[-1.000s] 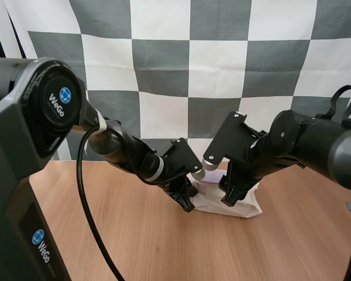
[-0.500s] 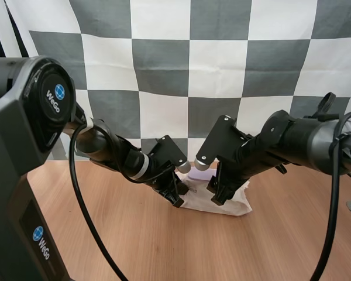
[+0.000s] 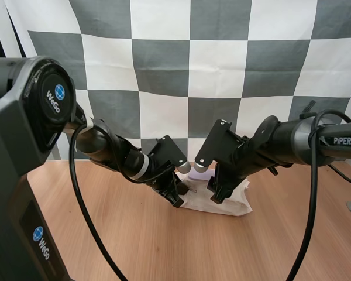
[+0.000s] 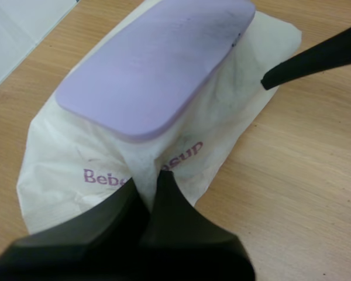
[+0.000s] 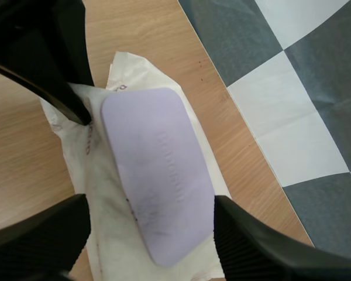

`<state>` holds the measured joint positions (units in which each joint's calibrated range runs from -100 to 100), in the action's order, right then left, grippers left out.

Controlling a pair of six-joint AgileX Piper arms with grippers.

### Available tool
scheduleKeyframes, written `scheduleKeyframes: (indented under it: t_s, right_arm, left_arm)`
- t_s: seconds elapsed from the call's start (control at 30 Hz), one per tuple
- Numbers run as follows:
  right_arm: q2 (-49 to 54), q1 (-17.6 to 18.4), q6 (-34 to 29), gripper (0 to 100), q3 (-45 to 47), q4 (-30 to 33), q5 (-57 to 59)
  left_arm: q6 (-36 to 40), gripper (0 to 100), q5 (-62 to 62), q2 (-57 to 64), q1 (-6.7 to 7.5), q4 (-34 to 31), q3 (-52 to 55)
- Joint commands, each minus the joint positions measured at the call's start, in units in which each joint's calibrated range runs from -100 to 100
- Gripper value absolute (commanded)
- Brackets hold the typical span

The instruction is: Open the wet wipes lid

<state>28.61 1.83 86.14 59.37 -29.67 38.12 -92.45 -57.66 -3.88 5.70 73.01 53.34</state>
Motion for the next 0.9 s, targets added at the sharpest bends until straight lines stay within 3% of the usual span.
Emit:
scheduleKeyframes:
  t_s: [0.0,0.23,0.43,0.6,0.67,0.87]
  right_arm:
    - [-0.4,0.0,0.3,94,-0.1,-0.8,-0.1]
    - [-2.0,0.0,0.3,91,-0.1,-1.8,-1.8]
    - [-2.0,0.0,0.4,67,-0.1,-2.2,-4.4]
    - [-2.0,0.0,0.4,60,-0.1,-2.6,-5.1]
    - [-2.0,0.0,0.4,51,-0.1,-3.2,-5.1]
    - [-2.0,0.0,0.4,0,-0.1,-4.9,-6.3]
  left_arm:
    - [-0.9,0,-0.1,0.0,0.05,-0.1,0.0]
    - [-0.9,0,-1.8,0.0,0.05,-0.8,0.0]
    - [-0.9,0,-1.8,0.0,0.05,-0.8,0.0]
    - [-0.9,0,-1.8,0.0,0.05,-0.8,0.0]
    - [-0.9,0,-1.8,0.0,0.05,-0.8,0.0]
    - [-0.9,0,-1.9,0.0,0.05,-0.8,0.0]
